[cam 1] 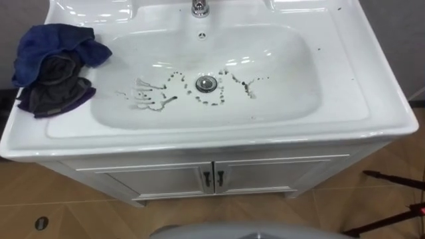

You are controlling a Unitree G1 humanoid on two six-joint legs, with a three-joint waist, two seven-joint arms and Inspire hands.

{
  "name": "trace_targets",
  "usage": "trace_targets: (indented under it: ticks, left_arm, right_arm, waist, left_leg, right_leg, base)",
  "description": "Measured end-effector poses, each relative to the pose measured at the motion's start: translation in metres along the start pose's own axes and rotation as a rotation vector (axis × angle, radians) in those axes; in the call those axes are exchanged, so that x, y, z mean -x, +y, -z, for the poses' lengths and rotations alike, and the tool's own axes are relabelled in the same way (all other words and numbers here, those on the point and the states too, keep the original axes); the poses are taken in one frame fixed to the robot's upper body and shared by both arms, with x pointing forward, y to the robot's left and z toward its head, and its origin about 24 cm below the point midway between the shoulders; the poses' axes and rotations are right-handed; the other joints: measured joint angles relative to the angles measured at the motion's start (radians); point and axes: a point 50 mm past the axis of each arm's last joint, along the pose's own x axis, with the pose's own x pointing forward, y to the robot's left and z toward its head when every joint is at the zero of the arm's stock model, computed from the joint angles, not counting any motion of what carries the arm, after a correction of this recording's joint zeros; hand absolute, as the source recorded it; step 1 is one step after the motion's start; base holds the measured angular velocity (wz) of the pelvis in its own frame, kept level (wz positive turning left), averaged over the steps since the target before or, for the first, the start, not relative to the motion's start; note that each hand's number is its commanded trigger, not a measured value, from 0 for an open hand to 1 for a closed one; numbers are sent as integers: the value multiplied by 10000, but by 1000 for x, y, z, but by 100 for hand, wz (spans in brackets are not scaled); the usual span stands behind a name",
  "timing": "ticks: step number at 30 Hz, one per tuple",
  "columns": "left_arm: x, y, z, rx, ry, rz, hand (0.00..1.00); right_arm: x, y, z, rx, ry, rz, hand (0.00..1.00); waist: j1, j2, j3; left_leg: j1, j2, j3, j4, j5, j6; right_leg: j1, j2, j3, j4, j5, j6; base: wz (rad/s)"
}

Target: Wipe basin

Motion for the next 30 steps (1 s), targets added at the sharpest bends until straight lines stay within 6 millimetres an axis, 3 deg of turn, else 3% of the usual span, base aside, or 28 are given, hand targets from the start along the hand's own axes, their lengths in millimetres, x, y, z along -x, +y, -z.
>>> trace_targets:
  ticks: [12, 19, 24, 30]
  left_arm:
    - [0, 4, 6, 435, 408, -382, 0]
    - [0, 5, 5, 2327, 398, -574, 0]
    - [0, 10, 10, 3036, 648, -1102, 0]
    - [2, 24, 16, 5794, 927, -2304, 0]
  right_arm:
    - [0, -1, 4, 953, 390, 197, 0]
    - [0, -2, 10, 2431, 970, 304, 0]
    - [1, -1, 16, 3073, 1443, 278, 0]
    - [0, -2, 8, 3224, 1251, 409, 0]
  waist:
    - [-146, -30, 9]
    - [-85, -133, 11]
    - [118, -217, 9]
    - [382, -164, -14]
  left_leg:
    - [204, -2, 36, -4, 1, -1]
    - [186, 3, 41, 6, 1, 0]
    - [151, -3, -100, 12, 2, 1]
    - [195, -24, -308, 37, 2, 2]
  right_leg:
    - [207, -2, -10, -78, -22, -6]
    - [162, -17, -52, -46, -27, 2]
    - [184, -84, -313, -50, -41, 16]
    - [312, -98, -457, -66, -57, 18]
  base:
    - [0]
    - [0]
    - [7]
    - [9]
